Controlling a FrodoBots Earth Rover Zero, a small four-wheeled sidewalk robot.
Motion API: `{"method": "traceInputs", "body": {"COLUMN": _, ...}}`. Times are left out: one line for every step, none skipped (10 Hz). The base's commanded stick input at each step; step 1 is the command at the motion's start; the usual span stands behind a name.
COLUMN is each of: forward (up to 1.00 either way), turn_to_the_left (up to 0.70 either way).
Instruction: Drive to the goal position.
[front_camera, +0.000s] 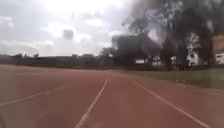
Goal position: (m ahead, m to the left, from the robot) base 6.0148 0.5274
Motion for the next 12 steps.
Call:
{"method": "traceInputs", "body": {"forward": 0.7, "turn_to_the_left": 0.0}}
{"method": "traceInputs", "body": {"forward": 0.7, "turn_to_the_left": 0.0}}
{"method": "traceInputs", "body": {"forward": 0.7, "turn_to_the_left": 0.0}}
{"method": "traceInputs", "body": {"forward": 0.7, "turn_to_the_left": 0.0}}
{"method": "traceInputs", "body": {"forward": 0.7, "turn_to_the_left": 0.0}}
{"method": "traceInputs", "body": {"forward": 0.7, "turn_to_the_left": 0.0}}
{"method": "traceInputs", "body": {"forward": 0.7, "turn_to_the_left": 0.0}}
{"method": "traceInputs", "body": {"forward": 0.7, "turn_to_the_left": 0.0}}
{"method": "traceInputs", "body": {"forward": 0.7, "turn_to_the_left": 0.0}}
{"method": "traceInputs", "body": {"forward": 0.7, "turn_to_the_left": 0.0}}
{"method": "traceInputs", "body": {"forward": 0.7, "turn_to_the_left": 0.0}}
{"method": "traceInputs", "body": {"forward": 0.7, "turn_to_the_left": 0.0}}
